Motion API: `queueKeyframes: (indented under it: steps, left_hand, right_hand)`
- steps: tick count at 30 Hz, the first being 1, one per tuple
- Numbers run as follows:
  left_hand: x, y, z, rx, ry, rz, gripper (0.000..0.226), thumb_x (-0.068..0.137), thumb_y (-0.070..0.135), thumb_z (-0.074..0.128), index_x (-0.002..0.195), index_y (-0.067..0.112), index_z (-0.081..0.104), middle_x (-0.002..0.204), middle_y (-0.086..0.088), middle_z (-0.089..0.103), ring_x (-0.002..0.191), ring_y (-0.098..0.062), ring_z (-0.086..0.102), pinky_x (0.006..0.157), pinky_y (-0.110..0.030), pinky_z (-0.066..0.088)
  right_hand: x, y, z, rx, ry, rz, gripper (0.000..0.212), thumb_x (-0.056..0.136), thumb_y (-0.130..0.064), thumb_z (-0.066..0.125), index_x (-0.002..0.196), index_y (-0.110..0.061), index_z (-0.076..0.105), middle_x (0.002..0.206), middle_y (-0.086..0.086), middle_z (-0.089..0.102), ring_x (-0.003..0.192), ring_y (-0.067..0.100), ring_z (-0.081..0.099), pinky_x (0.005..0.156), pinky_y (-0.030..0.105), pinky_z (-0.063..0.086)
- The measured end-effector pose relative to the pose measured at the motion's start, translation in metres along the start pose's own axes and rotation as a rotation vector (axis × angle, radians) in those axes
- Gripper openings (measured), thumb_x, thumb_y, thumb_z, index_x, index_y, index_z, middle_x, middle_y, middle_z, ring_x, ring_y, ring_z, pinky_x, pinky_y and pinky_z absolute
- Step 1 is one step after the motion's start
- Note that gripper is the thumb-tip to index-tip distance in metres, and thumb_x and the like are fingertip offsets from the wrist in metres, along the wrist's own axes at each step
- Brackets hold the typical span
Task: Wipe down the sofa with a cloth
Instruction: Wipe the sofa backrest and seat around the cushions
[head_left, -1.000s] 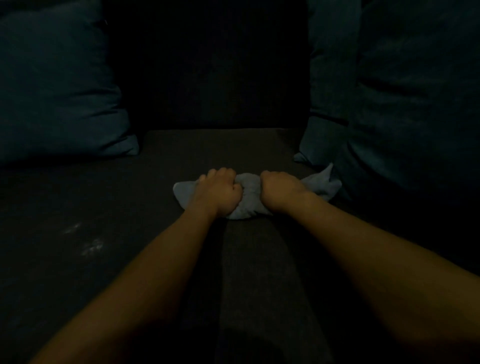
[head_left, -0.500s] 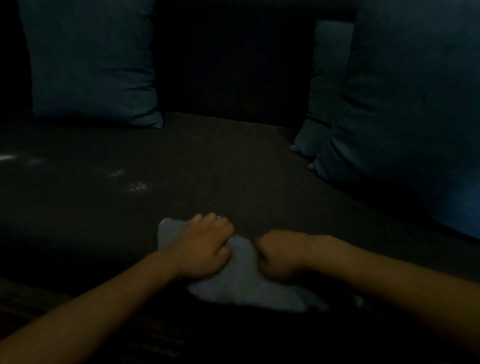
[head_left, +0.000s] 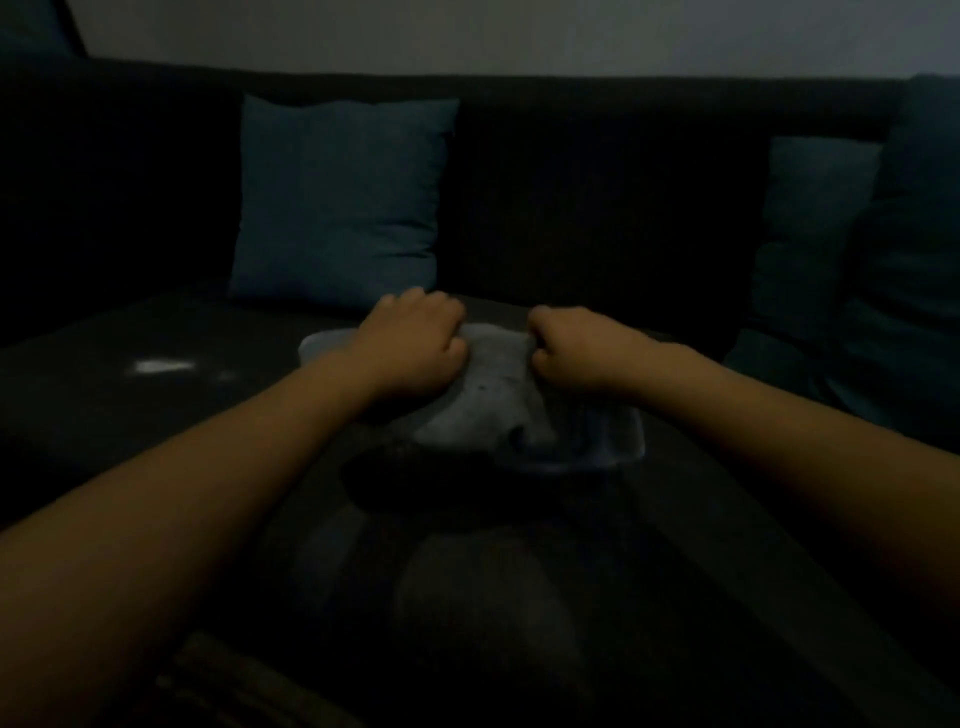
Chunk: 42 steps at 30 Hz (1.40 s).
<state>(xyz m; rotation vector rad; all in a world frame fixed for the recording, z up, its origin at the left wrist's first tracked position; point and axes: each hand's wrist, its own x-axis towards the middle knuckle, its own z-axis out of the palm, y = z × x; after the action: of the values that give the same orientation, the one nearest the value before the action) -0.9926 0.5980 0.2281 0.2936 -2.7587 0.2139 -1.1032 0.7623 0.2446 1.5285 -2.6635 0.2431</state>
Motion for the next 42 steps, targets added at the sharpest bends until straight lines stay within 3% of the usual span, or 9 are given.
queueKeyframes:
  steps: [6, 10, 13, 15, 19, 25, 34, 38, 42]
  left_hand:
    - [0.104, -0.021, 0.056, -0.16, 0.213, -0.178, 0.025, 0.09, 0.026, 0.044, 0.11, 0.012, 0.05, 0.113, -0.01, 0.049, 0.103, -0.029, 0.042, 0.084, -0.038, 0.03]
    - [0.2, -0.04, 0.104, -0.501, 0.256, -0.252, 0.02, 0.092, 0.02, 0.044, 0.11, 0.013, 0.05, 0.12, -0.011, 0.045, 0.108, -0.029, 0.04, 0.091, -0.039, 0.035]
    - [0.259, -0.055, 0.192, -0.474, -0.123, -0.23, 0.042, 0.1, 0.027, 0.039, 0.139, 0.01, 0.039, 0.148, -0.018, 0.03, 0.134, -0.034, 0.028, 0.111, -0.039, 0.021]
    - [0.274, -0.06, 0.266, -0.33, -0.346, -0.178, 0.057, 0.1, 0.046, 0.029, 0.15, 0.019, 0.023, 0.158, -0.011, 0.018, 0.143, -0.027, 0.02, 0.118, -0.04, 0.011]
    - [0.318, -0.074, 0.325, -0.367, -0.363, -0.125, 0.059, 0.096, 0.056, 0.02, 0.15, 0.031, 0.018, 0.158, -0.002, 0.019, 0.143, -0.022, 0.02, 0.118, -0.044, 0.011]
    - [0.344, -0.087, 0.334, -0.4, -0.224, -0.043, 0.055, 0.094, 0.057, 0.027, 0.141, 0.03, 0.032, 0.148, -0.004, 0.038, 0.136, -0.02, 0.033, 0.114, -0.042, 0.023]
    - [0.335, -0.082, 0.323, -0.386, -0.242, -0.09, 0.066, 0.091, 0.063, 0.019, 0.149, 0.031, 0.023, 0.154, -0.004, 0.021, 0.14, -0.023, 0.021, 0.117, -0.043, 0.014]
    - [0.328, -0.084, 0.329, -0.348, -0.166, -0.157, 0.071, 0.09, 0.064, 0.018, 0.148, 0.024, 0.027, 0.151, -0.009, 0.028, 0.136, -0.025, 0.029, 0.116, -0.044, 0.017]
    - [0.337, -0.085, 0.341, -0.258, -0.203, -0.13, 0.083, 0.084, 0.067, 0.007, 0.147, 0.018, 0.028, 0.149, -0.011, 0.034, 0.134, -0.027, 0.031, 0.113, -0.045, 0.022]
  right_hand:
    - [0.099, 0.045, 0.011, -0.01, 0.376, 0.138, 0.015, 0.091, -0.018, 0.048, 0.105, -0.012, 0.044, 0.105, 0.008, 0.045, 0.087, 0.02, 0.045, 0.066, 0.031, 0.036]
    - [0.17, 0.095, 0.039, -0.087, 0.421, 0.26, 0.033, 0.087, -0.023, 0.056, 0.114, -0.012, 0.041, 0.114, 0.01, 0.042, 0.095, 0.023, 0.044, 0.074, 0.035, 0.044]
    - [0.228, 0.14, 0.106, 0.009, 0.282, 0.281, 0.048, 0.091, -0.03, 0.036, 0.128, -0.001, 0.042, 0.125, 0.021, 0.045, 0.111, 0.038, 0.047, 0.091, 0.044, 0.041]
    - [0.252, 0.163, 0.164, 0.008, 0.078, 0.353, 0.051, 0.097, -0.034, 0.033, 0.14, -0.009, 0.035, 0.139, 0.018, 0.039, 0.124, 0.036, 0.04, 0.103, 0.042, 0.033]
    - [0.282, 0.19, 0.206, -0.011, 0.047, 0.35, 0.052, 0.099, -0.041, 0.025, 0.147, -0.021, 0.026, 0.145, 0.012, 0.032, 0.128, 0.031, 0.034, 0.106, 0.042, 0.028]
    - [0.278, 0.182, 0.203, -0.008, 0.177, 0.29, 0.06, 0.097, -0.052, 0.028, 0.146, -0.018, 0.03, 0.144, 0.01, 0.038, 0.128, 0.024, 0.036, 0.107, 0.035, 0.027]
    - [0.281, 0.182, 0.196, -0.061, 0.104, 0.28, 0.053, 0.103, -0.042, 0.023, 0.148, -0.015, 0.026, 0.154, 0.005, 0.028, 0.139, 0.019, 0.025, 0.111, 0.027, 0.009]
    - [0.292, 0.192, 0.197, 0.005, 0.132, 0.284, 0.054, 0.101, -0.043, 0.028, 0.147, -0.015, 0.03, 0.152, 0.006, 0.033, 0.139, 0.022, 0.028, 0.115, 0.036, 0.019]
    - [0.304, 0.205, 0.191, 0.038, 0.013, 0.222, 0.054, 0.102, -0.039, 0.027, 0.149, -0.012, 0.026, 0.154, 0.007, 0.027, 0.14, 0.019, 0.023, 0.115, 0.027, 0.009]
